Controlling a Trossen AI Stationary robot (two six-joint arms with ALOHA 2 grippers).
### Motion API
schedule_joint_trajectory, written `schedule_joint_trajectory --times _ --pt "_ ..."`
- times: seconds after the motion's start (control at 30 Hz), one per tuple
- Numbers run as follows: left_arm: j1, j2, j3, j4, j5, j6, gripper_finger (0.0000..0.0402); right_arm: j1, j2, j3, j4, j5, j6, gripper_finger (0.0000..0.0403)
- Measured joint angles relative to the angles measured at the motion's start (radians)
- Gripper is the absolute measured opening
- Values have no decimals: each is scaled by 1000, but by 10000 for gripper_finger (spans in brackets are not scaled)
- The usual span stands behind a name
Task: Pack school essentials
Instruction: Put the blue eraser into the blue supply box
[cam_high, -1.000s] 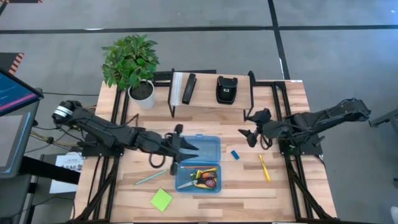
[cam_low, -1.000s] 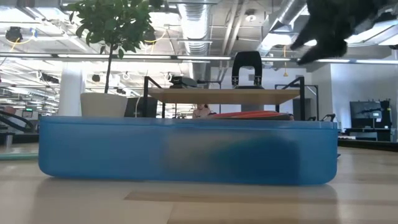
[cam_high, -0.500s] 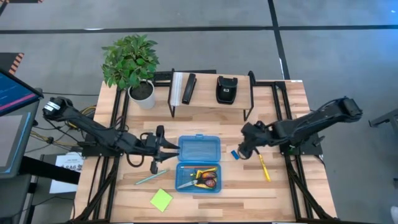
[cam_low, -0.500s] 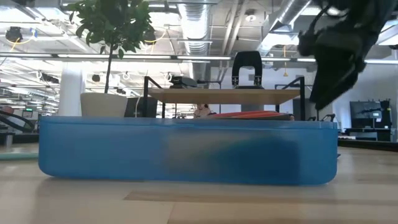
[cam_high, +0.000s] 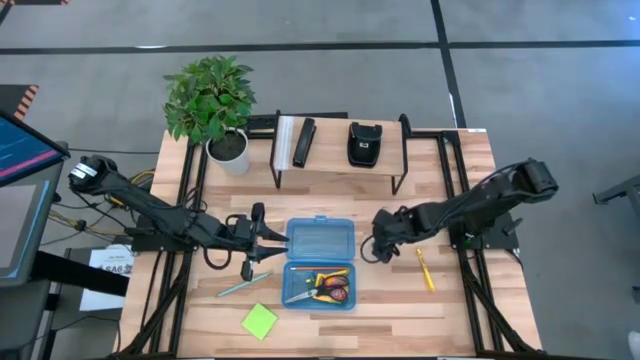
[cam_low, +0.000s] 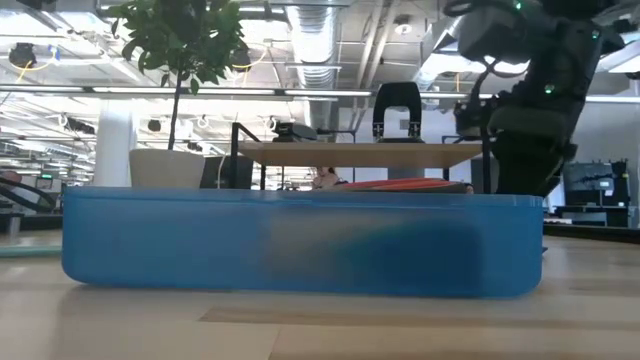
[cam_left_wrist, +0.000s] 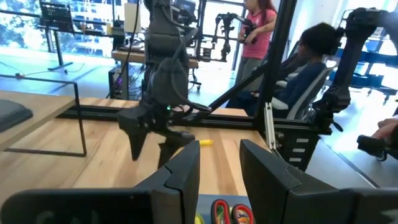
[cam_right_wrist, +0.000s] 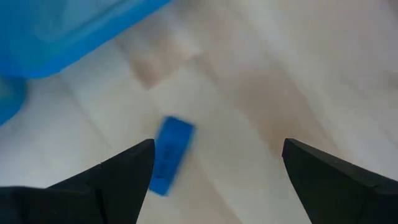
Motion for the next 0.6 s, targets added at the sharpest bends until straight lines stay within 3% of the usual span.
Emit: schedule_joint_trajectory --times 0.6 --pt "0 0 0 -27 3 0 100 34 242 114 -46 8 36 366"
